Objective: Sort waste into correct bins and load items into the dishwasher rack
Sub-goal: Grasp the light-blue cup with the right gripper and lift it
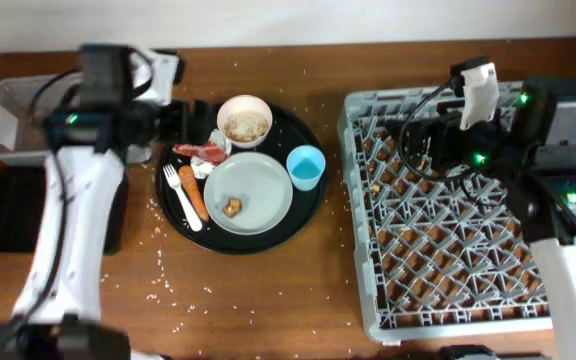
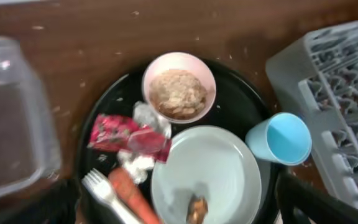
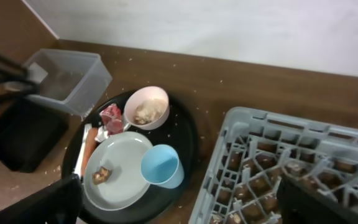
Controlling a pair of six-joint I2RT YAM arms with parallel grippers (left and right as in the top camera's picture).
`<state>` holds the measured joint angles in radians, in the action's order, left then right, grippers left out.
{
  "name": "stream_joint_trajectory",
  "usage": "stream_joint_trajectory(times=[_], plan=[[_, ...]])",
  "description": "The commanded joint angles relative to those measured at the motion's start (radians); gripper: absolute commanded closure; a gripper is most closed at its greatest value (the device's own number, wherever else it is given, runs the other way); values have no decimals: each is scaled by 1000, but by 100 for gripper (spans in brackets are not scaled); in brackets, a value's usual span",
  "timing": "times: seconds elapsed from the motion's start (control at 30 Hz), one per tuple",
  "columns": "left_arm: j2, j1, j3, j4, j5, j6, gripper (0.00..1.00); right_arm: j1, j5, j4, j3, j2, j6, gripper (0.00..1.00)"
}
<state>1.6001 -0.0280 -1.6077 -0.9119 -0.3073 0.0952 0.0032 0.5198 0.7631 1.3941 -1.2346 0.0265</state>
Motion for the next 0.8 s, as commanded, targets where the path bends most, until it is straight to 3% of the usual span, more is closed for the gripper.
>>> stream_joint_trajectory(times=[0.0, 0.03, 0.1, 0.2, 0.23, 0.27, 0.33, 0.4, 0.43, 0.5, 0.53, 0.57, 0.6, 0.67, 0.7, 0.77], plan=[[356, -119, -31, 53, -261, 112, 5, -3, 56, 9, 19, -78, -1, 1], [378, -144, -31, 84, -237, 112, 7, -3, 56, 11, 19, -80, -1, 1], [385, -284, -31, 133, 47, 112, 7, -3, 56, 16, 18, -81, -1, 1], [386, -404, -31, 179, 159, 86, 11, -3, 50, 53, 18, -81, -1, 1], [416, -413, -31, 179, 209, 40, 25, -3, 45, 65, 18, -81, -1, 0], [444, -413, -31, 179, 211, 22, 34, -3, 45, 64, 18, -81, 0, 0], [453, -428, -31, 179, 207, 21, 65, -4, 39, 64, 18, -81, 3, 0], [472, -442, -30, 186, 207, 21, 81, -3, 18, 72, 18, -81, 3, 0], [487, -441, -30, 190, 207, 11, 99, -4, 18, 88, 18, -81, 3, 3], [485, -425, -96, 119, 61, -6, 99, -4, 19, 90, 18, -81, 2, 6], [484, -298, -406, -192, -120, -19, 99, -3, 33, 80, 18, -81, -10, 7], [484, -141, -559, -298, -478, -19, 99, -3, 79, 31, 18, -81, -19, 9], [488, -29, -563, -298, -795, -19, 99, -3, 79, -5, 18, -83, -36, 9], [489, 62, -562, -297, -1114, -18, 100, 13, 201, -132, 18, -142, -90, 9], [490, 63, -562, -300, -1267, 27, 99, 87, 410, -356, 18, -275, -153, 9], [492, 32, -562, -301, -1228, 34, 99, 197, 533, -778, 18, -438, -344, 8]])
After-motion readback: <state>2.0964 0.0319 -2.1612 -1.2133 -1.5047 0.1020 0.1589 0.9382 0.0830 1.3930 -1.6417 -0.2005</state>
